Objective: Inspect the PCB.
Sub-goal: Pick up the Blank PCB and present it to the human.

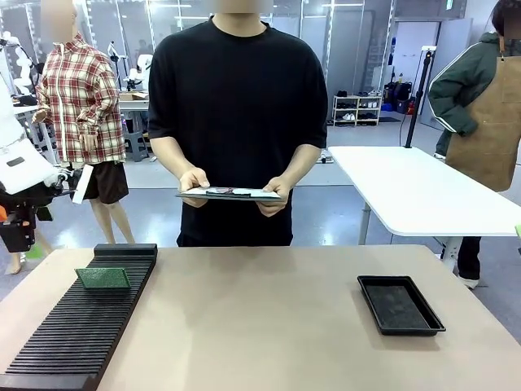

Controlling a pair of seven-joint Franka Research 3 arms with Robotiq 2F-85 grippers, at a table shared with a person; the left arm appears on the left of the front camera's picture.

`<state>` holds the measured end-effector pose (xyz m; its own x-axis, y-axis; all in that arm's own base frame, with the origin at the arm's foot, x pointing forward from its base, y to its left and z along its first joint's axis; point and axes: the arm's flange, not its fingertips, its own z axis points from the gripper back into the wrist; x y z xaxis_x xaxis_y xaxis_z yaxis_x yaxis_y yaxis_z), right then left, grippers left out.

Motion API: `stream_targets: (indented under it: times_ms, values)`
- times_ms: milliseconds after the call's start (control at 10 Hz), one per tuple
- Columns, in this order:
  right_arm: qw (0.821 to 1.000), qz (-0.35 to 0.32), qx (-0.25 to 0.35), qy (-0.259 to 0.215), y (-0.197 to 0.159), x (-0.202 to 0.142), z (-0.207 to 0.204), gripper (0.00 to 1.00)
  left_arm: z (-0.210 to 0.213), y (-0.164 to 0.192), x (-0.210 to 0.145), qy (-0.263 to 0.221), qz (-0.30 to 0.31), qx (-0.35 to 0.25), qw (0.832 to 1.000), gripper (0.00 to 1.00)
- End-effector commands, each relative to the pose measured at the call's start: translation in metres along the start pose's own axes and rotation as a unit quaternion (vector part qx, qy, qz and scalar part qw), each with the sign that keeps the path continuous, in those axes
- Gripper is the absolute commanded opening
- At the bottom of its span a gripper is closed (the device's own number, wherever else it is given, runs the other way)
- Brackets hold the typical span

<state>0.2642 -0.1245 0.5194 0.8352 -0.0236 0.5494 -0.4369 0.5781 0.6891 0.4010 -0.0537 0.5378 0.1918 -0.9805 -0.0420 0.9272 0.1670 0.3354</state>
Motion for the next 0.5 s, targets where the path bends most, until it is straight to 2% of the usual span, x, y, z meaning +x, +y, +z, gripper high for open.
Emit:
stream_targets:
  times_ms: [0,200,300,400]
  values:
    - [1.0,0.009,0.005,-0.005,0.0,0.001,0.0,1.0,0.001,0.0,0.006,0.009,0.007,0.004,1.0,1.0]
    - [1.0,0.009,0.005,-0.005,0.0,0.001,0.0,1.0,0.0,0.0,0.001,0.001,0.0,0.0,1.0,1.0]
    - [1.0,0.009,0.005,-0.005,0.0,0.001,0.0,1.0,-0.031,0.011,-0.001,-0.071,-0.105,-0.047,0.991,1.0]
    - [1.0,0.009,0.005,-0.005,0.0,0.001,0.0,1.0,-0.055,0.022,-0.004,-0.09,-0.113,-0.049,0.988,1.0]
